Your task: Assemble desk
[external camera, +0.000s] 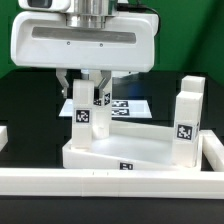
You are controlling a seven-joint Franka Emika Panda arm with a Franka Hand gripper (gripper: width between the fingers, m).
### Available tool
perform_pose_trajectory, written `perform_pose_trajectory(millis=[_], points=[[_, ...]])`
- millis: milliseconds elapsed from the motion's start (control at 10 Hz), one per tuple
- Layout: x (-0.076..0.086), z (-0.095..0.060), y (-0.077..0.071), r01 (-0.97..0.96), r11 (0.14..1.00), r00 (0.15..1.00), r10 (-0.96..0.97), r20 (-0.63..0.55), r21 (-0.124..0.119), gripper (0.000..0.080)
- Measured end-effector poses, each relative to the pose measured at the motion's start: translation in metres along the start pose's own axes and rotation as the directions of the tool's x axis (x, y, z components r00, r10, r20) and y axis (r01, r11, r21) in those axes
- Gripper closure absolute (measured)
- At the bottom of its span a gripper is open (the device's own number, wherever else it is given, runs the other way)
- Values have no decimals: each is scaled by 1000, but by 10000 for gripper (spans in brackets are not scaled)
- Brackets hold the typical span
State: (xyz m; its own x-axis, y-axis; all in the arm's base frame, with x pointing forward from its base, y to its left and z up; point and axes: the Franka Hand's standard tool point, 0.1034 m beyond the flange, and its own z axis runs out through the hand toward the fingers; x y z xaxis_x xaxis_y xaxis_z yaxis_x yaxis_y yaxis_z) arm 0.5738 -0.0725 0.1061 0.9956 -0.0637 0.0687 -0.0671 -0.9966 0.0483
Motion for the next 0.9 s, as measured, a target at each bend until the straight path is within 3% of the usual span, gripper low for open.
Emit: perform_pose_trajectory(millis=[300,600,900], points=[[-1,1,-1,-302,953,953,302,3,21,506],[0,1,-2,-599,800,800,599,18,26,506],[0,2,-2,-824,565,566,823,49,37,506]])
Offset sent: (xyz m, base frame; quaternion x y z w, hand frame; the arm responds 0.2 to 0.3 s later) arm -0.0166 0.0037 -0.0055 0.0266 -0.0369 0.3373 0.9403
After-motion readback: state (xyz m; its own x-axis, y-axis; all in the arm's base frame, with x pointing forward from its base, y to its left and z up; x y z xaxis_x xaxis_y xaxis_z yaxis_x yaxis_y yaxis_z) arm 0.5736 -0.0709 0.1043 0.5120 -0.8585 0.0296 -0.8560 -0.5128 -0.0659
